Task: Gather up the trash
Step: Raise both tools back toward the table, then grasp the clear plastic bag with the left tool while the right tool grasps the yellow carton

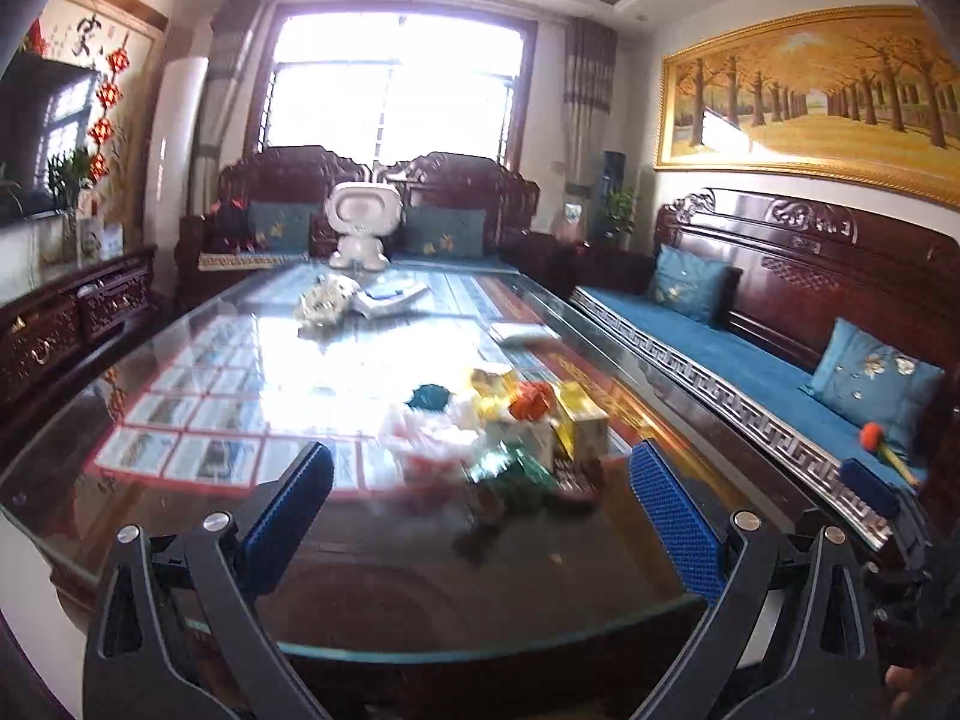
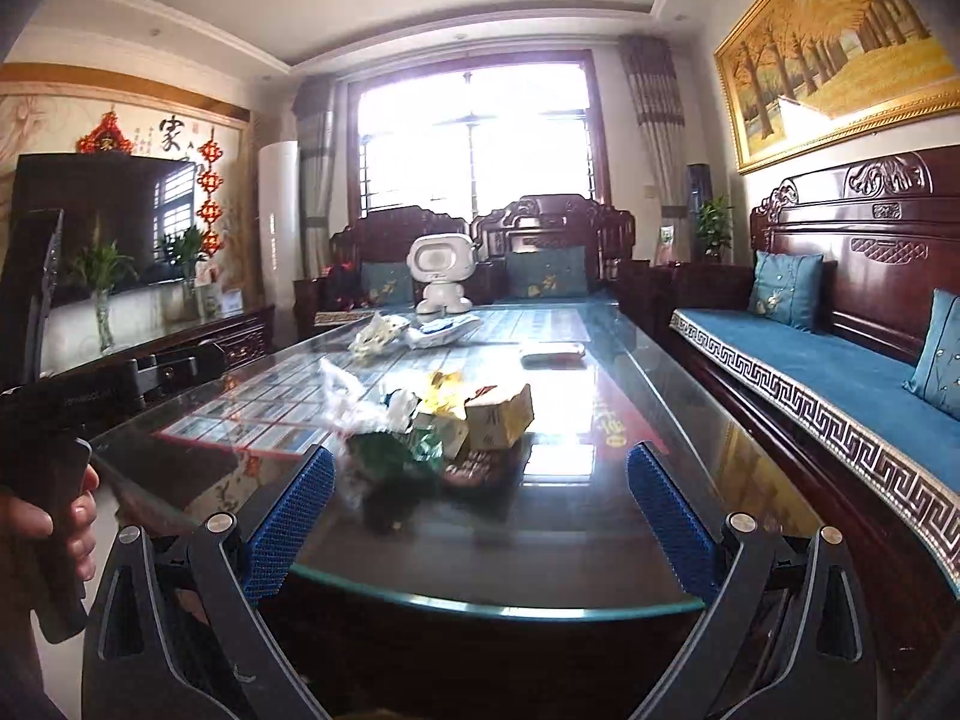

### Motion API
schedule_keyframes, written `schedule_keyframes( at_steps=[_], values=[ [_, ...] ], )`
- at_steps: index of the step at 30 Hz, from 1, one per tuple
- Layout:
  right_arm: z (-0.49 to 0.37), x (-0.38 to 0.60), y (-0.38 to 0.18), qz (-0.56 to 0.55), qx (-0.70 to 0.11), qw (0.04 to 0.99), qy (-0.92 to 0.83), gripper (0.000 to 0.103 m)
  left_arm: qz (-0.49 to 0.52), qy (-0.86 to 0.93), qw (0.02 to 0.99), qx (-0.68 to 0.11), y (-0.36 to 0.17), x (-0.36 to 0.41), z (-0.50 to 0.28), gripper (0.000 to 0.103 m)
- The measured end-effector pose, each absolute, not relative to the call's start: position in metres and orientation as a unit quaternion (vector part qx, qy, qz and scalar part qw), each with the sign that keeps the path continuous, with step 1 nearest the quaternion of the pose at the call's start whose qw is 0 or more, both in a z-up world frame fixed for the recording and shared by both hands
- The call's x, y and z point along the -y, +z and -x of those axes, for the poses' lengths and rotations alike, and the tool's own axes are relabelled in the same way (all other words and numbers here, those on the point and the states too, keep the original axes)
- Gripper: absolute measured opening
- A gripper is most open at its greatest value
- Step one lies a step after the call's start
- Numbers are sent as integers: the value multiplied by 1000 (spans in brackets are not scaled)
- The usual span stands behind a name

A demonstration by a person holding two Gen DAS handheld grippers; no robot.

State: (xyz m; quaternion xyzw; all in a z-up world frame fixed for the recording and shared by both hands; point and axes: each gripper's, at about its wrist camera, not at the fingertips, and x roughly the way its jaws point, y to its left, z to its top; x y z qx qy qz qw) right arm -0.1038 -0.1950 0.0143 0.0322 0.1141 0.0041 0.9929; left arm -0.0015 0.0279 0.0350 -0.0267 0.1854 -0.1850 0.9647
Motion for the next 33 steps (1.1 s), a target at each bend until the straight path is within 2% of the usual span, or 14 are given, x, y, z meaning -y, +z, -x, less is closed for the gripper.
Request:
schedule_keyframes(
  at_steps=[6,9,12,19,24,25,27,28,29,30,32,33],
  values=[
    [67,201,14,-50,-121,991,12,95,-4,-164,957,-241,7,-15,-67,99],
    [51,205,11,-70,-133,988,24,95,37,-183,934,-304,-21,-18,-109,99],
    [35,210,9,-79,-141,987,23,95,94,-177,923,-328,-36,-27,-142,99],
    [6,214,5,-79,-157,984,28,95,145,-144,906,-371,-53,-40,-207,99],
    [-10,208,2,-87,-168,981,38,95,136,-124,888,-422,-71,-34,-243,99],
    [-13,206,1,-84,-171,981,40,95,141,-127,884,-428,-75,-34,-246,97],
    [-19,203,1,-78,-176,980,43,95,153,-137,880,-427,-78,-35,-247,79],
    [-20,201,0,-74,-179,980,45,95,150,-142,881,-426,-77,-33,-246,64],
    [-22,199,-1,-71,-182,980,45,95,148,-148,881,-425,-76,-32,-244,54],
    [-24,198,-2,-69,-185,979,45,95,145,-155,881,-423,-74,-30,-243,50],
    [-27,198,-3,-67,-189,979,44,95,136,-167,882,-418,-68,-26,-239,32],
    [-29,198,-4,-67,-193,978,44,95,134,-172,883,-415,-65,-25,-238,31]
  ],
)
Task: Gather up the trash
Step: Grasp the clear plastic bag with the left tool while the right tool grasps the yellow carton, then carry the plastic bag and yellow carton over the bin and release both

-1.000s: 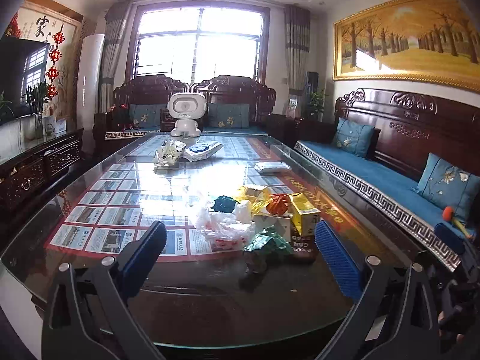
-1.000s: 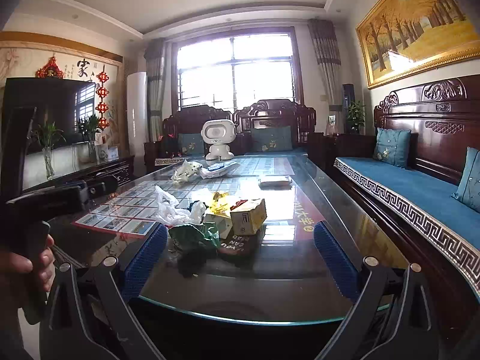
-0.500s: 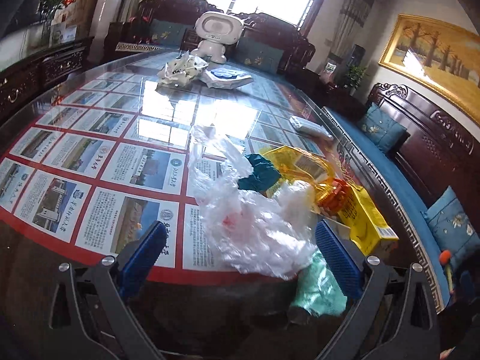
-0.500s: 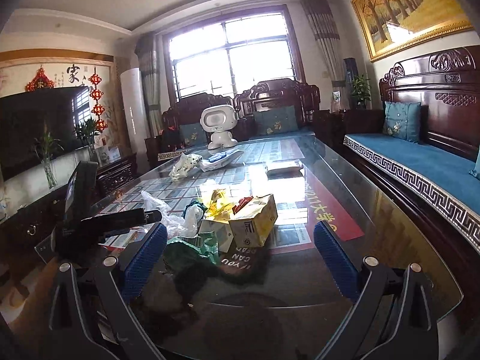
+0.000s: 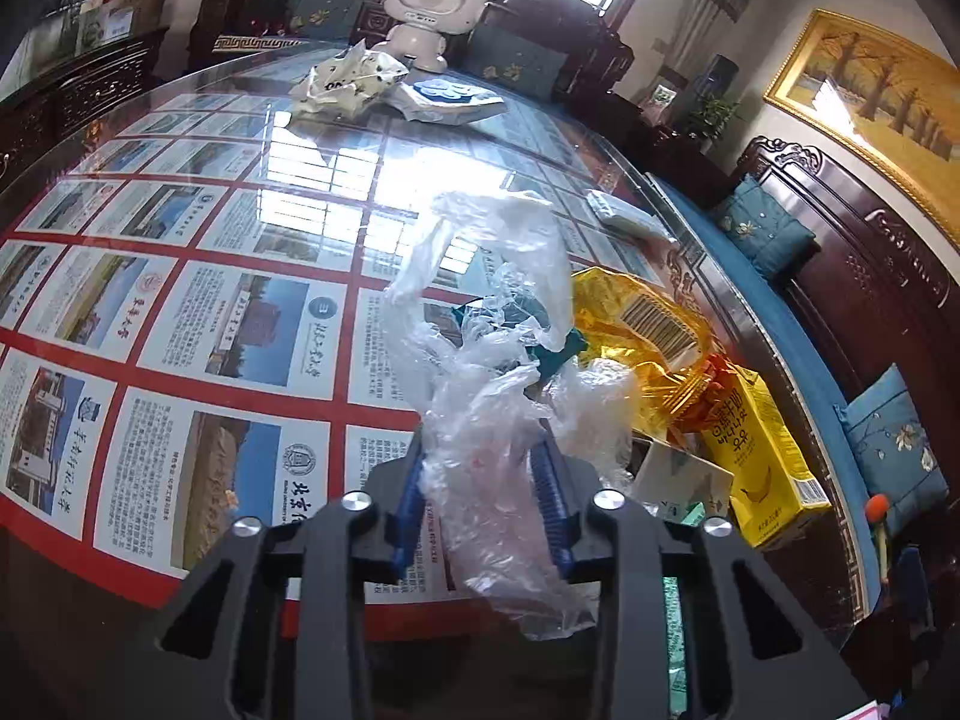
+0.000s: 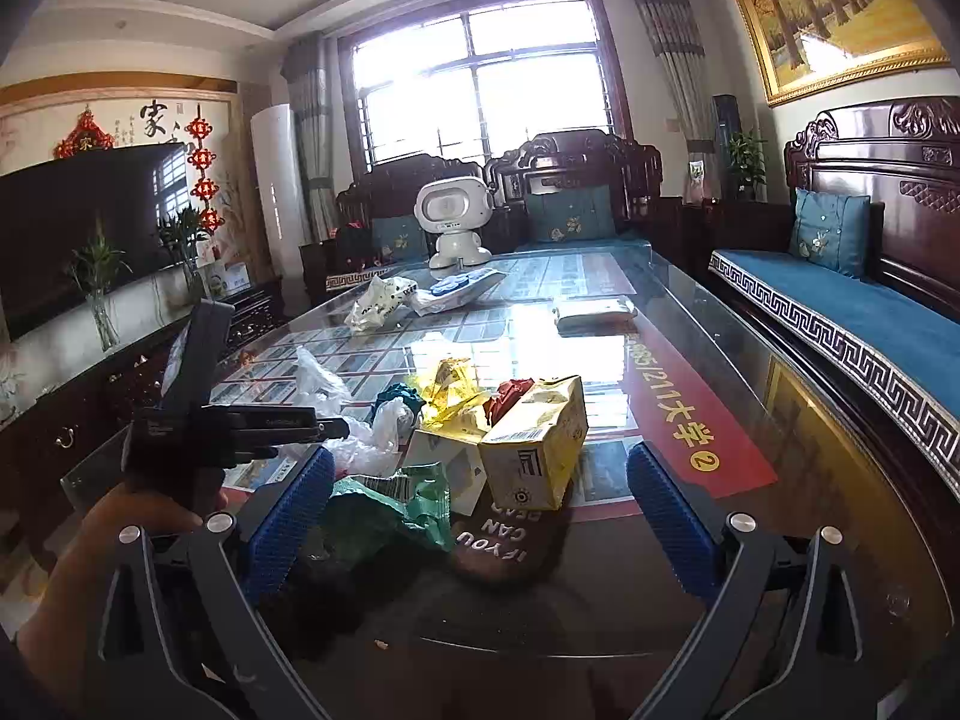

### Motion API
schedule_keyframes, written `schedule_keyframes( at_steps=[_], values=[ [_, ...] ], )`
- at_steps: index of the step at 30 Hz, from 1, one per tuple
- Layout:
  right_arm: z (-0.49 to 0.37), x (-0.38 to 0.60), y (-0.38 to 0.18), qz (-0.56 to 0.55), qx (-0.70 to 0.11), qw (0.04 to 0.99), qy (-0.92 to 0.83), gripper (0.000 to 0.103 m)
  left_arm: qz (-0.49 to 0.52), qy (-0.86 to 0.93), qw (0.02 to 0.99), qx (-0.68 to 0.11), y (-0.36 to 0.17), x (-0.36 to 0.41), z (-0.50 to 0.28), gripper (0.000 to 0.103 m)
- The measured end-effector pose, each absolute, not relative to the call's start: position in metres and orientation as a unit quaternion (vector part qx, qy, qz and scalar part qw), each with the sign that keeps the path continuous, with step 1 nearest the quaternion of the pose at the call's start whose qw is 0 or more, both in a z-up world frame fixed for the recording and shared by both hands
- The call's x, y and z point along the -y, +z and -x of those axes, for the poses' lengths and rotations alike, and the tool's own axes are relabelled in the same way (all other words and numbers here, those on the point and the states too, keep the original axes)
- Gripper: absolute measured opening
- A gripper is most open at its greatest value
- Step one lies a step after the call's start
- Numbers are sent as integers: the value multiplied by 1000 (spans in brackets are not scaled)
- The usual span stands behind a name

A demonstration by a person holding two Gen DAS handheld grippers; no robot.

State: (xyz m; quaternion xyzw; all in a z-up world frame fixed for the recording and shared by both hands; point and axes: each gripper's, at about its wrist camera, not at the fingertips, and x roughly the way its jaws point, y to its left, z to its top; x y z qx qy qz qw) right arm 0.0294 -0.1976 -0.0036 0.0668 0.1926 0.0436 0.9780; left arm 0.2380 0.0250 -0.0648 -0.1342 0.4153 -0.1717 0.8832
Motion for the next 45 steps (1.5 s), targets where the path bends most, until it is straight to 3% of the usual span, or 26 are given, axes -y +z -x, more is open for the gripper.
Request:
schedule_keyframes(
  at_steps=[16,19,23,24,45],
  values=[
    [-118,204,-24,-62,-303,950,-35,93,102,-202,907,-356,-20,-14,-208,28],
    [-133,202,-30,-50,-328,942,-43,88,99,-202,906,-359,-22,-13,-210,28],
    [-150,202,-39,-36,-355,933,-54,58,88,-210,907,-355,-21,-8,-207,28],
    [-152,204,-41,-40,-360,931,-53,37,84,-211,907,-353,-20,-6,-206,28],
    [-70,214,22,-111,-281,948,101,37,54,-242,910,-331,10,2,-162,28]
  ],
)
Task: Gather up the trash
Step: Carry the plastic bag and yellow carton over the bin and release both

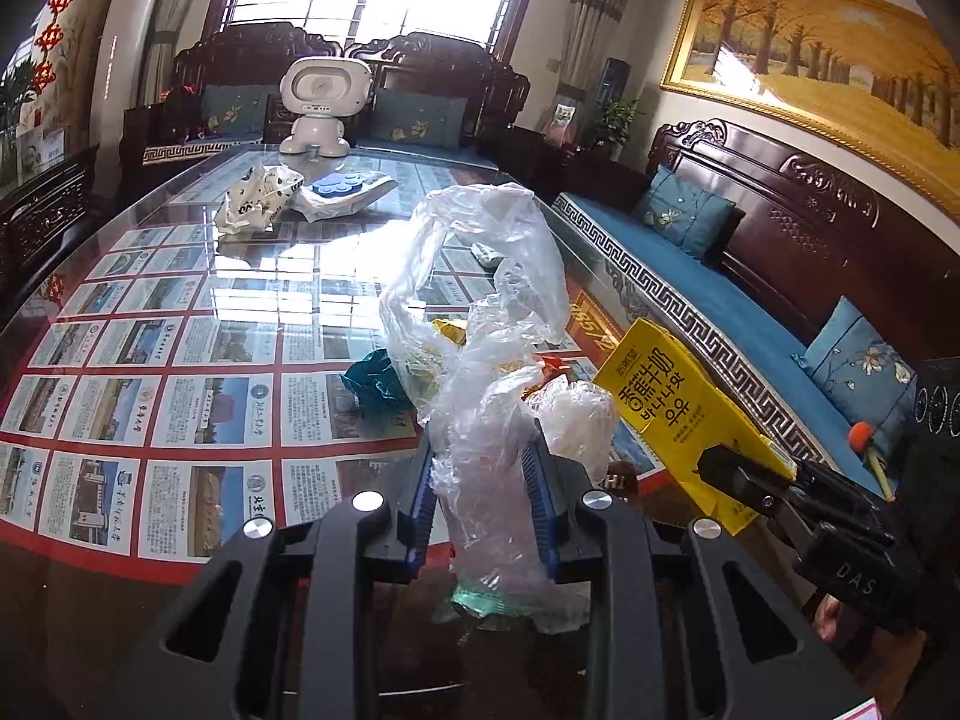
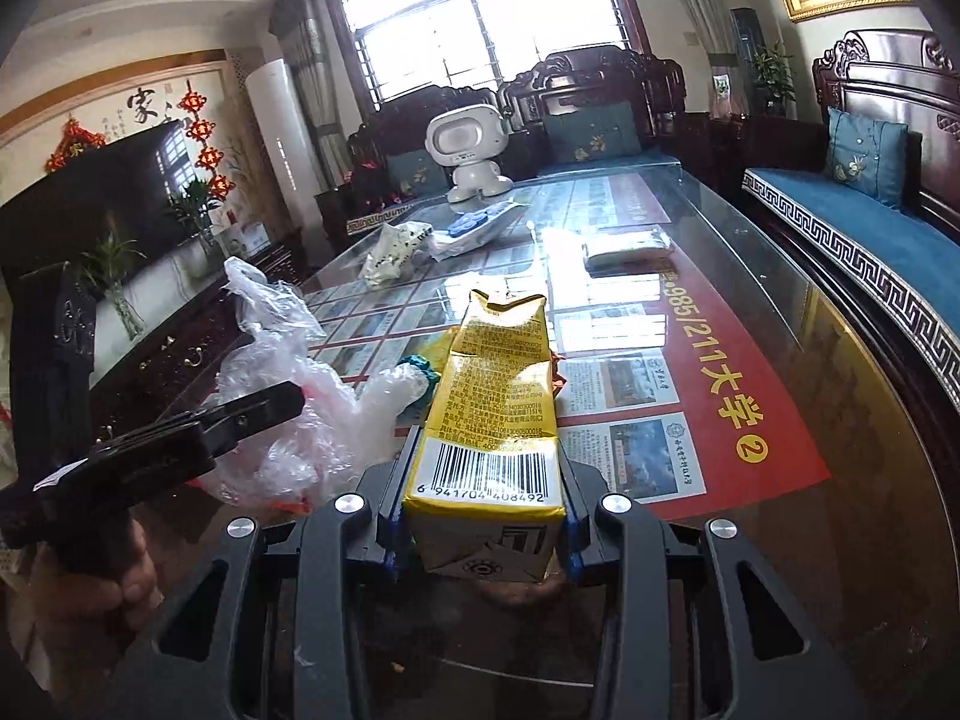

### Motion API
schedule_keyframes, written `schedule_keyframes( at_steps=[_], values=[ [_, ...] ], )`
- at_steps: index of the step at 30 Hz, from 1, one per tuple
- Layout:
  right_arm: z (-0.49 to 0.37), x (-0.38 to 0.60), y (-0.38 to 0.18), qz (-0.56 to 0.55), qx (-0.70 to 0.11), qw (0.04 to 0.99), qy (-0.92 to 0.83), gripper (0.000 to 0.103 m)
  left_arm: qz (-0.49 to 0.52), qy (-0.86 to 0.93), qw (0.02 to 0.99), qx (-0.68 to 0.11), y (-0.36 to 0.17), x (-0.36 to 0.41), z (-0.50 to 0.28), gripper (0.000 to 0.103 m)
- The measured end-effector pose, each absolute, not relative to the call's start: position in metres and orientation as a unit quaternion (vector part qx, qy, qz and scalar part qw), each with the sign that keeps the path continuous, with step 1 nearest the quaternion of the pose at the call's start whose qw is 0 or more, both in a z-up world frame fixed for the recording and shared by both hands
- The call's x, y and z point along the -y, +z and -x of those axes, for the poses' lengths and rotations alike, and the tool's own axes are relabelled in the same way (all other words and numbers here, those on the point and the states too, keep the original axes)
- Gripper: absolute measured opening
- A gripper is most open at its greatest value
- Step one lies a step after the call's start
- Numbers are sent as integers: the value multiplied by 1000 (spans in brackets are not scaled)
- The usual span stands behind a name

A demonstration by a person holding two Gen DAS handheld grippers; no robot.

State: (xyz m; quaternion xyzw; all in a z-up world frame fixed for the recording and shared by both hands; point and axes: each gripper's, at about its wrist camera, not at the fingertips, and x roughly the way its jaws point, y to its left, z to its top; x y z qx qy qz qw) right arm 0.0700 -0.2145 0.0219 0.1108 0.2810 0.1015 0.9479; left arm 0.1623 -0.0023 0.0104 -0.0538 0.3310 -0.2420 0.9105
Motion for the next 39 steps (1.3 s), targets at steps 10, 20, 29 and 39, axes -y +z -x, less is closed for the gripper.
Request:
schedule_keyframes(
  at_steps=[10,20,29,39],
  values=[
    [38,190,59,-31,-224,969,100,37,22,-270,913,-304,28,-8,-71,28],
    [162,170,28,7,-240,962,130,37,-33,-315,885,-341,-21,-17,53,28],
    [197,154,-86,-30,-383,910,153,37,-39,-318,835,-447,-117,-19,106,28],
    [183,154,-185,-62,-505,852,124,37,-83,-267,783,-555,-236,-11,114,35]
  ],
)
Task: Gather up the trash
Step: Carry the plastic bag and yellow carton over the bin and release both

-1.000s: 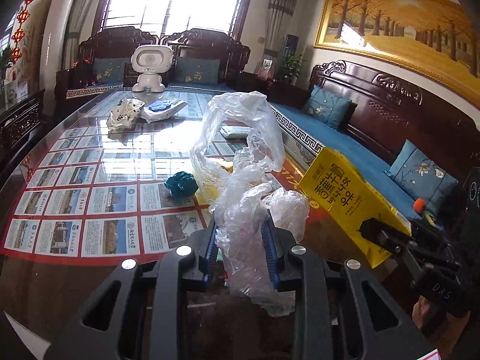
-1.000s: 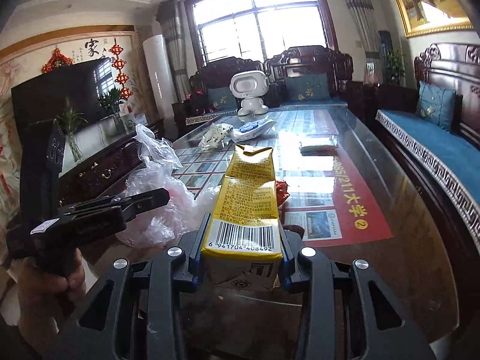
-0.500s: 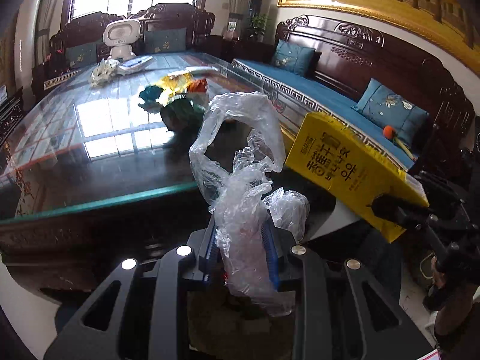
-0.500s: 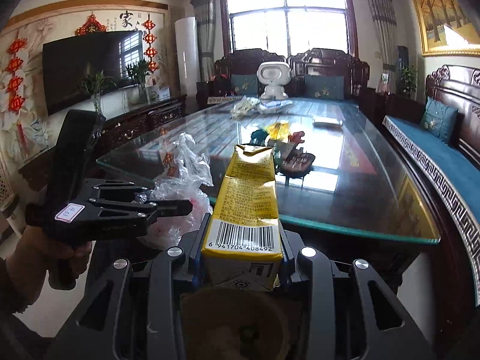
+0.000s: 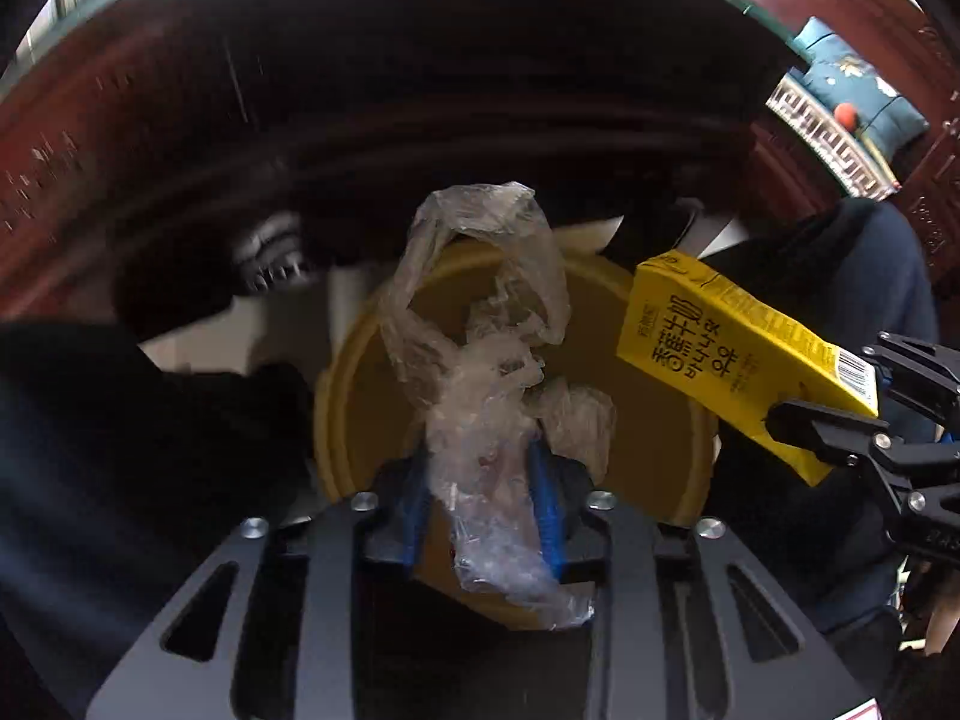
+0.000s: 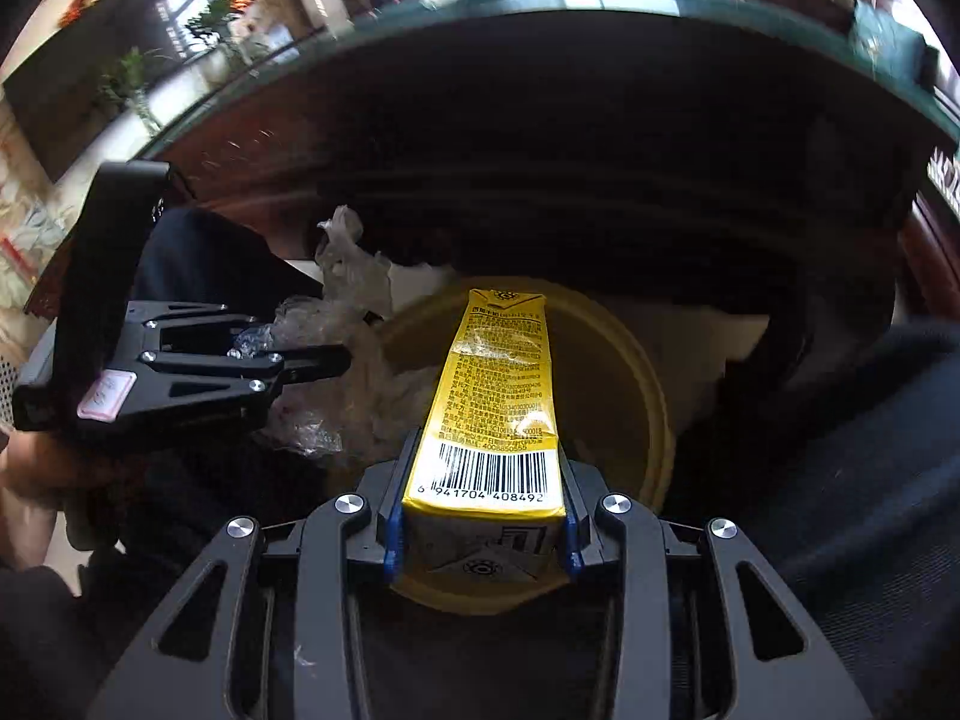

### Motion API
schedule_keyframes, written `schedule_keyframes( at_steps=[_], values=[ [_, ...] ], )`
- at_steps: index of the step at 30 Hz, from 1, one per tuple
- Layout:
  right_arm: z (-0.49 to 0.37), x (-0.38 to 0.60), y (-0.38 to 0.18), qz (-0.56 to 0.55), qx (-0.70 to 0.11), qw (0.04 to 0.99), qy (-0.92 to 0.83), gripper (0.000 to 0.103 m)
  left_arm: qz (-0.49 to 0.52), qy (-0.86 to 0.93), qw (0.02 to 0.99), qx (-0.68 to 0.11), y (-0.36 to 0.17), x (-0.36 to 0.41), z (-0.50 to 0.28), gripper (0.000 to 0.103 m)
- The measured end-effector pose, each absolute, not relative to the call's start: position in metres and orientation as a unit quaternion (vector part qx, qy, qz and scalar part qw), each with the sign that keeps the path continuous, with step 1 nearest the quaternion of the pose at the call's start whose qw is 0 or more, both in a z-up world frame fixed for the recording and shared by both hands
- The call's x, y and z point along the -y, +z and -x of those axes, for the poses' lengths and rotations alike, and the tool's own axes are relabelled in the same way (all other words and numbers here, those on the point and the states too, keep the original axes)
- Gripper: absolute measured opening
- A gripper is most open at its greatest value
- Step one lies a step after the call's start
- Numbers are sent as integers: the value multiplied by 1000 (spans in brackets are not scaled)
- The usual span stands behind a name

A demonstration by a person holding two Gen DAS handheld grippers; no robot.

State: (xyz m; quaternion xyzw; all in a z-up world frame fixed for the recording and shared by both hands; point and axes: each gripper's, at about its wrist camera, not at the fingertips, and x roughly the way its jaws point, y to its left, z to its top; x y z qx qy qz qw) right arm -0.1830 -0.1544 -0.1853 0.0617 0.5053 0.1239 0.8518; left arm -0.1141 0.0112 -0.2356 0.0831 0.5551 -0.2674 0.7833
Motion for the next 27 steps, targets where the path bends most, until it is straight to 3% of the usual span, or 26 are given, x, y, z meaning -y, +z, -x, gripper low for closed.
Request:
schedule_keyframes(
  at_steps=[4,6,19,20,22,27],
  values=[
    [174,153,-194,-63,-515,846,121,37,-87,-268,778,-561,-244,-6,108,72],
    [169,154,-197,-66,-519,844,120,37,-89,-273,781,-554,-241,-4,105,79],
    [176,162,-207,-64,-526,838,131,38,-86,-262,784,-556,-229,-5,91,79],
    [175,160,-207,-60,-527,837,135,41,-88,-258,786,-554,-227,-7,91,79],
    [175,157,-203,-53,-519,842,140,76,-88,-252,791,-550,-225,-11,89,79],
    [176,156,-192,-64,-503,849,150,75,-95,-244,797,-545,-222,-15,88,79]
  ],
)
